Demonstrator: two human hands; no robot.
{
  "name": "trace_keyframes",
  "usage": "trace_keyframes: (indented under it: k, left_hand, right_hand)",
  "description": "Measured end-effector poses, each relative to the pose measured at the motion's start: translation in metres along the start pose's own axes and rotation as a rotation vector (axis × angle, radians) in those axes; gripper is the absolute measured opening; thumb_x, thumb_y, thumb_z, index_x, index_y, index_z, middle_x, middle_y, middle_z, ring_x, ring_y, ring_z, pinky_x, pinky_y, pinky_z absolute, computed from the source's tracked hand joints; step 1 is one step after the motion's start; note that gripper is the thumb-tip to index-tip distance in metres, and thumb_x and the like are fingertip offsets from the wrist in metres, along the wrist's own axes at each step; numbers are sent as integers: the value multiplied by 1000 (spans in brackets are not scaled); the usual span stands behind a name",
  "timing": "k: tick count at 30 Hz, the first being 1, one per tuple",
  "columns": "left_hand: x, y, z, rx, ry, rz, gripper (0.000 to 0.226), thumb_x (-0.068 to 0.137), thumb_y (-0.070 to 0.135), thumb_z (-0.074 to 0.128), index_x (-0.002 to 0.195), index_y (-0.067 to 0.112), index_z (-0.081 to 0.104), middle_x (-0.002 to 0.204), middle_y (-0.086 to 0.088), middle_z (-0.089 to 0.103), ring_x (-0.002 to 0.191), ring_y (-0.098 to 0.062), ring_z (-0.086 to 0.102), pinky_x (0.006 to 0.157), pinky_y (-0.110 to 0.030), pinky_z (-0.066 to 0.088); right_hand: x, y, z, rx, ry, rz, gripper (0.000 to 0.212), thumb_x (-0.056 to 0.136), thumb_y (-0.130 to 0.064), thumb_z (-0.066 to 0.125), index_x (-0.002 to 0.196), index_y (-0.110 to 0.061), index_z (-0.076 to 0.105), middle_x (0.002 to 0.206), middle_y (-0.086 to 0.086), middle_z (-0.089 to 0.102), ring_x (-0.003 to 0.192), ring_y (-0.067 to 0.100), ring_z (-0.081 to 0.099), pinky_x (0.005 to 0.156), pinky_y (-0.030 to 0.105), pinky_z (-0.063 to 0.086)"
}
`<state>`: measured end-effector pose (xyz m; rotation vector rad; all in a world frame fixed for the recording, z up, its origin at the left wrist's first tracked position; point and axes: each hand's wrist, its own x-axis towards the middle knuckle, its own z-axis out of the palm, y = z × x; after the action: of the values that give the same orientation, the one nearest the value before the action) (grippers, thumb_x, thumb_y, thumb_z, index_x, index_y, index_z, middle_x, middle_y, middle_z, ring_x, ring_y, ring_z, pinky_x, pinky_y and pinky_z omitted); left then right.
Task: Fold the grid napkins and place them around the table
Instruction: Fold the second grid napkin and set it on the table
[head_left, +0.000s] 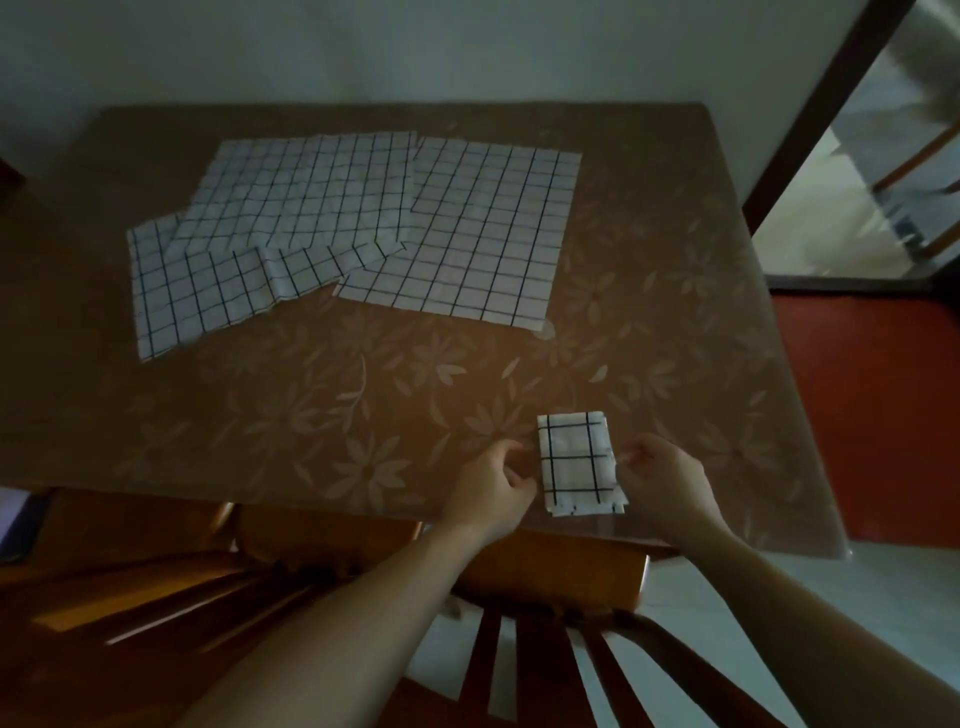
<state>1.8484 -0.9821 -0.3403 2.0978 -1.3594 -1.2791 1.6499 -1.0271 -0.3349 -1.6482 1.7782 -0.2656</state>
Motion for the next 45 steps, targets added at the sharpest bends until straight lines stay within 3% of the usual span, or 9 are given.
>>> trace_keyframes:
  k: [6,10,13,16,21,24,37,42,45]
  left_hand:
    - [-16,2,-99,225,129,163,49,93,37,58,140,27,47,134,2,57,118,-15,57,86,-23,44]
    - [-40,-14,-172,354,224,287,41,94,39,59,133,29,53,136,6,55,118,-11,55,85,-22,41]
    - [-58,-41,-230,470,277,334,51,93,45,57,140,27,48,142,5,52,126,-13,52,96,-26,44]
    - [-77,-74,-287,540,324,356,55,91,47,57,141,30,44,145,5,50,128,-15,51,101,-36,47]
    - [-103,-140,-379,569,396,315,53,91,50,55,140,31,46,142,7,50,126,-16,51,96,-34,47]
    - [-105,-170,-423,593,409,271,53,90,49,56,139,31,45,141,8,50,122,-16,54,92,-35,50]
    - [-13,-221,-498,685,329,164,56,91,43,55,143,28,42,145,1,46,128,-23,46,99,-42,45]
    - [73,-208,-514,717,262,124,54,92,41,55,142,26,42,147,0,45,130,-23,46,101,-42,45]
    - [133,-201,-516,749,258,137,53,93,41,54,142,25,42,145,-1,47,129,-23,47,100,-41,45]
  right_hand:
    - [-15,-84,-36,-122,94,-247,9,93,-28,51,91,-30,60,83,-13,61,73,4,59,62,22,47]
    - [-39,-155,-28,-219,113,-348,16,94,-43,46,92,-37,60,87,-17,61,76,1,59,69,26,50]
    - [-65,-211,-6,-326,120,-377,18,91,-32,48,102,-30,63,105,-10,61,92,10,59,82,30,49]
    - [-93,-266,26,-415,175,-381,23,91,-29,47,105,-22,64,111,-4,60,95,16,60,80,30,47]
    - [-115,-343,88,-525,268,-464,25,90,-47,45,107,-33,58,114,-14,57,86,9,50,71,30,39]
    - [-111,-375,118,-539,247,-478,28,92,-50,42,110,-33,55,116,-13,56,98,12,56,74,29,38]
    - [-13,-437,191,-495,83,-411,38,79,-43,34,109,-33,56,115,-6,59,101,18,58,81,39,50]
    - [71,-440,203,-481,74,-355,30,91,-36,48,120,-27,53,125,-2,55,107,19,57,89,39,49]
    - [127,-437,218,-476,28,-319,43,91,-39,54,132,-29,47,136,-4,50,116,19,53,93,37,46]
